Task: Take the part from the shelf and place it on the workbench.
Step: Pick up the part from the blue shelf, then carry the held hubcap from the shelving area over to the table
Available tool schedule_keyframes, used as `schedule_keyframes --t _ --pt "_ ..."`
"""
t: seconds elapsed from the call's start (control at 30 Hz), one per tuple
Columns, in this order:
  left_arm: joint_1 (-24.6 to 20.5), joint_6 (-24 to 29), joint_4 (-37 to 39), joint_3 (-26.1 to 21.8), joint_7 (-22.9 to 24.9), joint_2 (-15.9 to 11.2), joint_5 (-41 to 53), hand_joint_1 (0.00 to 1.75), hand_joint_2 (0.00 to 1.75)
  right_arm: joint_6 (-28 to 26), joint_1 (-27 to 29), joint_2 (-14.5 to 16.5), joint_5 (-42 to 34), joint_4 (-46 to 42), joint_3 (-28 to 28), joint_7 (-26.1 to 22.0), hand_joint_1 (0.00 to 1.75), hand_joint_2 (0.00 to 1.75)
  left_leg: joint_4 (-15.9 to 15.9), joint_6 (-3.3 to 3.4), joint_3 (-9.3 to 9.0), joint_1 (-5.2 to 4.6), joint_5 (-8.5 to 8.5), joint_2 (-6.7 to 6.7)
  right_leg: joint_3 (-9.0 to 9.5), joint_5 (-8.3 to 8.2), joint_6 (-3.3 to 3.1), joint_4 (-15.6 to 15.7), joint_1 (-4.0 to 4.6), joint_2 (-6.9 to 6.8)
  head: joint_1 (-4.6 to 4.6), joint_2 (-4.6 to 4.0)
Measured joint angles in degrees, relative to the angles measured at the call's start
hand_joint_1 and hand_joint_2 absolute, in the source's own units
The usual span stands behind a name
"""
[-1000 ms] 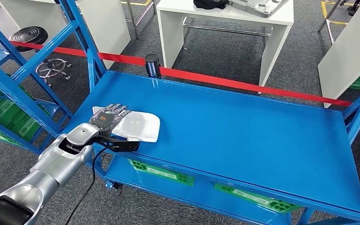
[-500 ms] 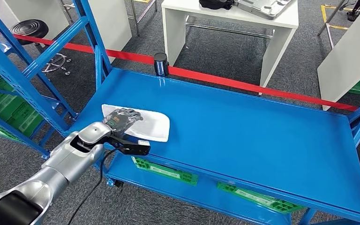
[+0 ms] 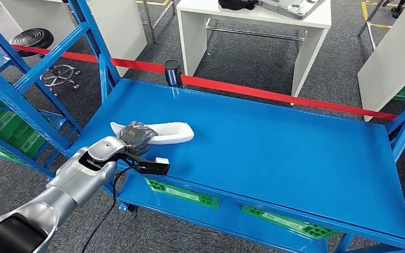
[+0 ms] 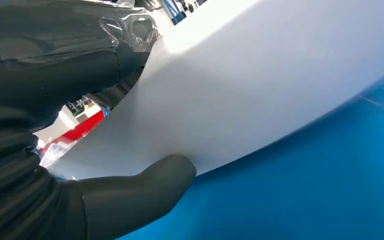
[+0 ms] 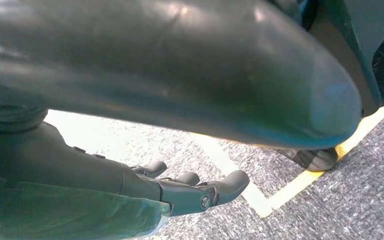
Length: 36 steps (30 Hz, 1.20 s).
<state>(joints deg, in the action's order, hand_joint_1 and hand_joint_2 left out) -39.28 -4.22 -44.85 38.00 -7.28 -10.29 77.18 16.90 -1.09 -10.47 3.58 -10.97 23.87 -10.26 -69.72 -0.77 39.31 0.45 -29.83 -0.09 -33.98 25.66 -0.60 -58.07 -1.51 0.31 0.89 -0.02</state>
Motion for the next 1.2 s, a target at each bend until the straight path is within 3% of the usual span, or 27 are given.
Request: schedule_keyframes --t 0.03,0.1,0.27,0.3,0.37,0.43,0.47,0.53,0.57,0.63,0.7,0.77,0.83,0.9,0.93,0.97,1.0,1.1,1.13,1.2 --pt "-0.2 0.1 0.0 0.1 -0.1 -0.1 -0.3 1.75 1.75 0.0 0.0 0.0 0.0 0.0 0.0 0.0 0.00 0.00 4.3 0.35 -2.12 -0.07 1.92 -0.01 0.10 0.00 0.02 0.0 0.00 0.07 0.00 0.00" --pt "-0.5 0.6 0.0 0.3 -0.4 -0.3 -1.1 1.75 1.75 -0.1 0.0 0.1 0.0 0.0 0.0 -0.2 0.00 0.00 10.7 1.03 -5.42 -0.41 3.85 0.03 0.08 -0.06 0.18 0.0 0.18 0.15 -0.04 0.00" --pt "0.0 3.6 -1.0 -0.4 -1.5 -0.7 -5.0 1.75 1.75 -0.4 0.2 0.2 -0.3 0.0 0.0 -0.5 0.00 0.00 13.7 2.29 -6.92 -0.66 4.74 0.15 -0.58 0.29 1.28 -0.5 0.26 0.05 -0.14 0.00" --pt "0.4 4.5 -1.8 -0.9 -1.8 -0.7 -6.2 1.75 1.75 -0.5 0.2 0.2 -0.4 0.0 0.0 -0.6 0.00 0.00 14.3 2.59 -7.21 -0.53 5.15 0.21 -1.60 1.39 1.17 -2.5 0.32 0.01 -0.19 0.00" --pt "2.1 6.0 -4.5 -2.6 -2.5 -0.6 -9.6 1.75 1.75 -0.9 0.4 0.1 -0.5 0.0 0.0 -0.7 0.00 0.00 14.6 2.89 -7.17 -0.54 5.44 0.25 -5.02 4.61 0.80 -9.8 0.30 -0.03 -0.26 0.00" --pt "4.4 6.2 -8.1 -4.5 -3.2 -0.5 -12.7 1.75 1.75 -1.0 0.7 0.0 -0.6 0.0 -0.1 -0.8 0.00 0.00 14.6 2.92 -7.06 -0.64 5.41 0.18 -7.70 6.30 1.09 -15.4 0.23 -0.04 -0.27 0.00" --pt "5.4 6.2 -9.8 -5.4 -3.3 -0.4 -13.6 1.75 1.75 -1.0 0.8 0.0 -0.7 0.0 -0.1 -0.8 0.00 0.00 14.5 2.89 -7.04 -0.65 5.36 0.12 -7.62 5.81 1.53 -15.2 0.18 -0.05 -0.28 0.00" --pt "6.6 6.0 -12.4 -6.7 -3.6 -0.3 -14.5 1.75 1.75 -1.0 0.8 -0.1 -0.7 0.0 -0.1 -0.8 0.00 0.00 14.0 2.58 -6.97 -0.61 5.02 0.02 -4.43 2.79 2.56 -8.4 0.02 -0.16 -0.31 0.00" --pt "7.1 6.1 -13.5 -7.3 -4.0 -0.3 -15.4 1.75 1.75 -1.0 0.8 -0.1 -0.7 0.0 -0.1 -0.8 0.00 0.00 13.5 2.28 -6.80 -0.73 4.69 -0.01 -2.46 1.42 2.72 -4.5 0.04 -0.19 -0.34 0.00" --pt "8.3 6.1 -16.1 -9.1 -6.1 0.0 -20.0 1.75 1.75 -1.1 0.8 -0.2 -0.7 0.0 -0.1 -0.8 0.00 0.00 12.7 1.75 -6.41 -0.95 4.15 0.00 -0.33 0.12 2.20 -0.2 0.12 -0.17 -0.25 0.00" --pt "10.8 4.3 -20.4 -12.0 -9.9 0.8 -29.6 1.75 1.75 -1.1 0.9 -0.1 -0.6 0.0 -0.1 -0.8 0.00 0.00 12.4 1.49 -6.24 -0.95 4.01 0.03 -0.33 0.11 1.38 0.0 0.15 -0.03 -0.15 0.01" --pt "14.1 -0.7 -26.6 -15.2 -14.5 2.2 -43.9 1.75 1.75 -0.9 0.9 -0.1 -0.5 0.0 -0.1 -0.8 0.00 0.00 11.4 1.08 -5.73 -0.77 3.04 0.03 -0.19 0.08 0.82 0.1 -0.09 0.05 -0.07 0.00" --pt "17.0 -8.2 -33.1 -17.8 -18.3 4.1 -60.3 1.75 1.75 -0.8 0.8 -0.1 -0.3 0.0 -0.1 -0.6 0.00 0.00 6.2 0.45 -3.39 -0.48 -0.03 0.04 0.00 0.14 0.33 0.2 -0.29 0.09 0.16 0.00" --pt "19.5 -16.2 -39.0 -18.8 -20.5 5.9 -75.0 1.75 1.75 -0.8 0.6 -0.1 -0.1 0.0 -0.1 -0.3 0.00 0.00 -1.8 0.03 0.39 -0.16 -3.38 0.04 0.05 0.22 0.12 0.1 -0.25 0.10 0.26 0.01" --pt "20.6 -19.4 -41.7 -18.8 -21.0 6.7 -80.6 1.75 1.75 -0.7 0.6 -0.1 0.0 0.0 -0.1 -0.1 0.00 0.00 -4.3 -0.03 1.75 -0.06 -3.96 0.04 0.08 0.25 0.12 0.1 -0.22 0.10 0.26 0.01" --pt "21.5 -21.4 -44.2 -18.5 -21.1 7.4 -84.4 1.75 1.75 -0.7 0.5 -0.1 0.0 0.0 -0.1 0.0 0.00 0.00 -4.6 0.03 2.07 -0.03 -3.39 0.04 0.13 0.27 0.12 0.1 -0.20 0.11 0.27 0.01" --pt "22.1 -22.6 -46.5 -18.1 -21.0 8.0 -86.8 1.75 1.75 -0.7 0.4 0.0 0.0 0.0 -0.1 0.2 0.00 0.00 -2.6 0.20 1.28 -0.02 -1.85 0.04 0.20 0.29 0.12 0.1 -0.16 0.13 0.27 0.01" --pt "22.7 -23.1 -51.7 -17.3 -20.6 9.1 -89.0 1.75 1.75 -0.7 0.0 0.2 0.0 0.0 -0.1 0.4 0.00 0.00 8.9 1.33 -4.22 -0.33 3.08 0.07 0.30 0.33 0.27 0.2 0.15 0.21 0.25 0.00" --pt "22.8 -23.2 -52.8 -17.2 -20.6 9.2 -89.3 1.75 1.75 -0.7 -0.1 0.2 0.0 0.0 -0.1 0.4 0.00 0.00 11.1 1.63 -5.28 -0.52 3.57 0.10 0.26 0.34 0.45 0.2 0.22 0.22 0.23 0.01" --pt "23.1 -24.2 -54.4 -17.0 -21.1 9.5 -90.6 1.75 1.75 -0.7 -0.1 0.3 0.0 0.0 -0.1 0.4 0.00 0.00 12.1 1.95 -5.64 -0.84 3.61 0.13 0.24 0.27 1.07 0.3 0.21 0.15 0.24 0.01"
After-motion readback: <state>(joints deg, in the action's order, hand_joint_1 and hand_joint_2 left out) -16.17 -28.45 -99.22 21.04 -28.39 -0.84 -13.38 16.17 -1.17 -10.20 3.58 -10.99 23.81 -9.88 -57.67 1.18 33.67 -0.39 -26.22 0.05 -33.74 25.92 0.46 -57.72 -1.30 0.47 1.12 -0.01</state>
